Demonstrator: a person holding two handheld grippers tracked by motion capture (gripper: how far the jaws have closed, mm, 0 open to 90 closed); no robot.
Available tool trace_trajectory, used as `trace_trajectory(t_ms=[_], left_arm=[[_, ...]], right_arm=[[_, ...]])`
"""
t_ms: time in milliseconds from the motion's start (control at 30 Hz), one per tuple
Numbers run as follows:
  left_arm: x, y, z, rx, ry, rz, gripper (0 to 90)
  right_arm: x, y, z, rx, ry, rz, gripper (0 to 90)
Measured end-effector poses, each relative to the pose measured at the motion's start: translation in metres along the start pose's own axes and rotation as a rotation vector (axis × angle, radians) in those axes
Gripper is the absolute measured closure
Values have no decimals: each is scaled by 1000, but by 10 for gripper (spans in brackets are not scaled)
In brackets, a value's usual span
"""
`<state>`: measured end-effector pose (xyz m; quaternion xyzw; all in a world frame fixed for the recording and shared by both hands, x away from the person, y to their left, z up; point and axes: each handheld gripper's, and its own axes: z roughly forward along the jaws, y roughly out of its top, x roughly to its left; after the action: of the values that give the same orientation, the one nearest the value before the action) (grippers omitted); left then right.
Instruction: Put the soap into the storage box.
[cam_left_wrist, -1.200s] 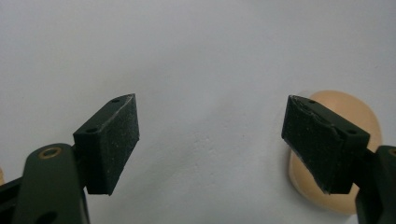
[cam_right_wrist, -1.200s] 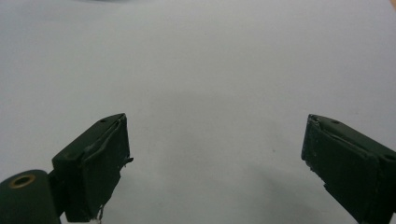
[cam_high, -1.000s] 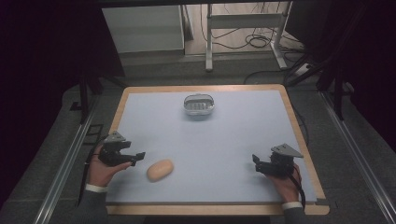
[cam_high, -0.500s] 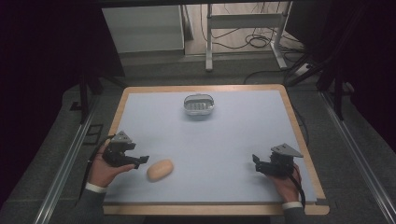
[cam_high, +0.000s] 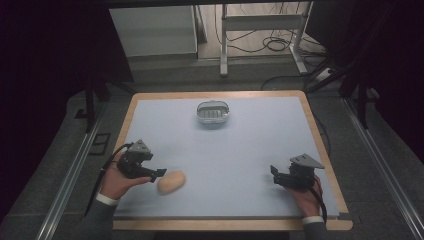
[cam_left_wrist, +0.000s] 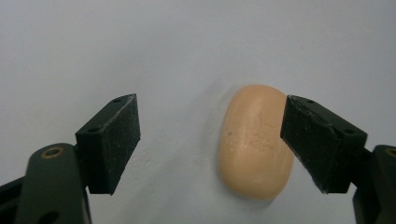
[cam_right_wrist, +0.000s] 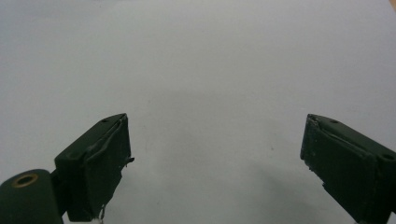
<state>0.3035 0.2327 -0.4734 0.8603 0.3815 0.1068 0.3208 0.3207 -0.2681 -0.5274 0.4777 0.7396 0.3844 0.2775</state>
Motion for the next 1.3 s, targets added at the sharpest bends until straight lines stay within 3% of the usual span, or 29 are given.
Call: trace_trajectory(t_ms=[333,1300], left_arm=[[-8,2,12,43,-35,19,203],[-26,3,50,197,-86,92,204]], right_arm=[[0,0,0,3,4,8,86],[0,0,0,6,-2,11,86]])
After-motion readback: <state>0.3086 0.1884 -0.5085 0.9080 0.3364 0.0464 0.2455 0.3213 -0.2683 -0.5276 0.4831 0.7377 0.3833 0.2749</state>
